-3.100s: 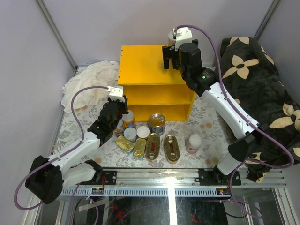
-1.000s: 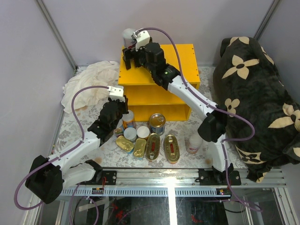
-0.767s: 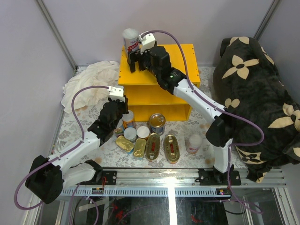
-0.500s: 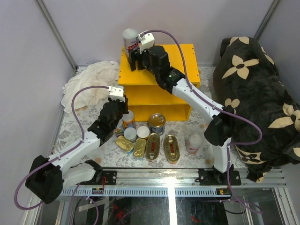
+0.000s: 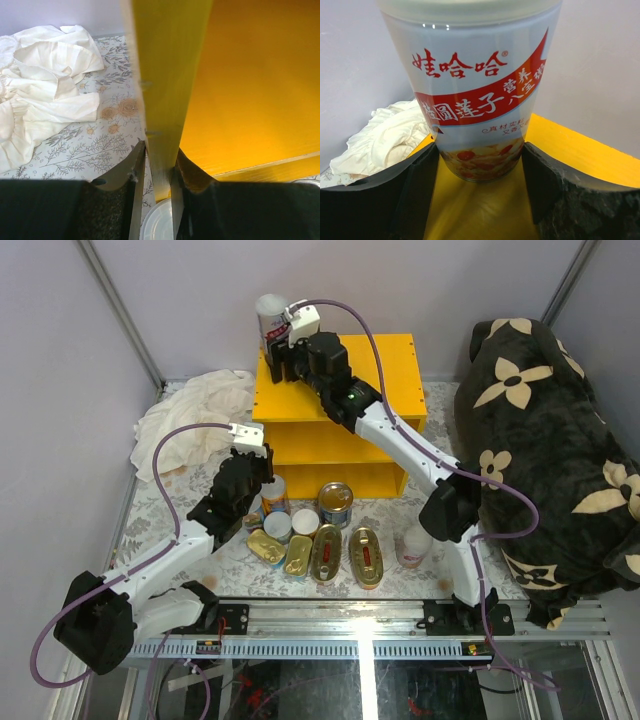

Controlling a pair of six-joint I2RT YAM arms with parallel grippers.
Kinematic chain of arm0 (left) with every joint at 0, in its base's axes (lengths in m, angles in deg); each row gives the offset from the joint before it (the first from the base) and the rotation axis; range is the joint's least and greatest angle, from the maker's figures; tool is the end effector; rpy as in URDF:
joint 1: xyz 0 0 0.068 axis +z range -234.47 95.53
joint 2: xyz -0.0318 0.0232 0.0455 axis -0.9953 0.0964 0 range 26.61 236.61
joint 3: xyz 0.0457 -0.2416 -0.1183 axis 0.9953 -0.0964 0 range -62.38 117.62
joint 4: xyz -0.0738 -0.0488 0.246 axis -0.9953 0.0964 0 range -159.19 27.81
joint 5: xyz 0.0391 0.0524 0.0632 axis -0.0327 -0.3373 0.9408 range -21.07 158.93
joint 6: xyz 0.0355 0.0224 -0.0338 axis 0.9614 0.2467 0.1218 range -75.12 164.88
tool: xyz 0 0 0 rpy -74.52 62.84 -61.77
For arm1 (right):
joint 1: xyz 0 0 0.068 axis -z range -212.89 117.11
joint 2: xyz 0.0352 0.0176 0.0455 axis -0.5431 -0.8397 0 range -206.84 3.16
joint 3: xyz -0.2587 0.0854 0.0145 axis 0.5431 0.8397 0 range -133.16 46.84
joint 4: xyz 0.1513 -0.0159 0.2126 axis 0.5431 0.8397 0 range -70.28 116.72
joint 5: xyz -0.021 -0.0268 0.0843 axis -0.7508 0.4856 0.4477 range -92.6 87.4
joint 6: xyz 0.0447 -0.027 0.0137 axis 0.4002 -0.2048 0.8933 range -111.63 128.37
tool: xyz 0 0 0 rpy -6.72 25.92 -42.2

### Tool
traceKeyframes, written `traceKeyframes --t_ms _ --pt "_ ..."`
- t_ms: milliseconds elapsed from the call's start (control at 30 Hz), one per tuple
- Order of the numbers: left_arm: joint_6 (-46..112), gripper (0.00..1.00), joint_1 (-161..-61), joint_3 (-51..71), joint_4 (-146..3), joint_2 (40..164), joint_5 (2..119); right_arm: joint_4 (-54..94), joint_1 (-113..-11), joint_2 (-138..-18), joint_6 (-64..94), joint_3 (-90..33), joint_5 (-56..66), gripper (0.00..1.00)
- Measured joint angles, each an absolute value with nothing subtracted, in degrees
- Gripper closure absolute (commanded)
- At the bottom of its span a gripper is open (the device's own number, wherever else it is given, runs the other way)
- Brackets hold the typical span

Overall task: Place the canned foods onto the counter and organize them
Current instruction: Adjust the counter at the center of the board, then pick up the canned food from the center of the board.

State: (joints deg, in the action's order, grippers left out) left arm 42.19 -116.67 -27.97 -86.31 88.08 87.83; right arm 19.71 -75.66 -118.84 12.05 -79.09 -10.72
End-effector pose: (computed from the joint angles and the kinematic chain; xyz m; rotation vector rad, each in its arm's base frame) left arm 0.2138 -0.1211 0.2689 0.2055 1.7252 -0.1604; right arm 0.3772 0.3420 0.4216 -0.4002 1.4737 0.5438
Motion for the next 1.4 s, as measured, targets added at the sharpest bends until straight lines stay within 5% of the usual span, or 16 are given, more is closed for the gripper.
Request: traceKeyframes --t_ms 133,367,500,900,1067,1300,1400 --pt "42.19 1.0 -116.67 -27.97 -86.33 88.11 87.83 19.91 -75.66 -120.19 11.96 -80.9 -10.96 0.31" --pt "42.14 1.0 -116.7 -27.99 -86.38 88.11 87.85 19.75 -75.66 -120.74 11.85 -81.54 -10.96 0.02" --pt "41.62 1.0 -116.67 -28.63 -87.1 87.69 87.83 19.16 -75.66 -116.37 12.14 -75.79 -10.55 0.0" --pt "38.38 0.93 -116.98 -26.16 -81.35 87.19 88.63 15.45 -75.94 -61.13 25.41 -17.8 -10.2 0.0" --pt "35.58 0.9 -117.44 -24.56 -78.05 87.47 90.23 24.67 -76.03 -47.41 33.49 -4.91 -17.69 0.0" --pt "31.19 0.63 -117.85 -24.28 -76.69 87.21 92.02 50.92 -76.03 -51.39 46.69 1.74 -28.64 0.0" --pt "27.28 0.41 -117.96 -24.12 -75.78 86.64 91.21 56.06 -76.51 -51.98 50.85 1.98 -29.23 0.0"
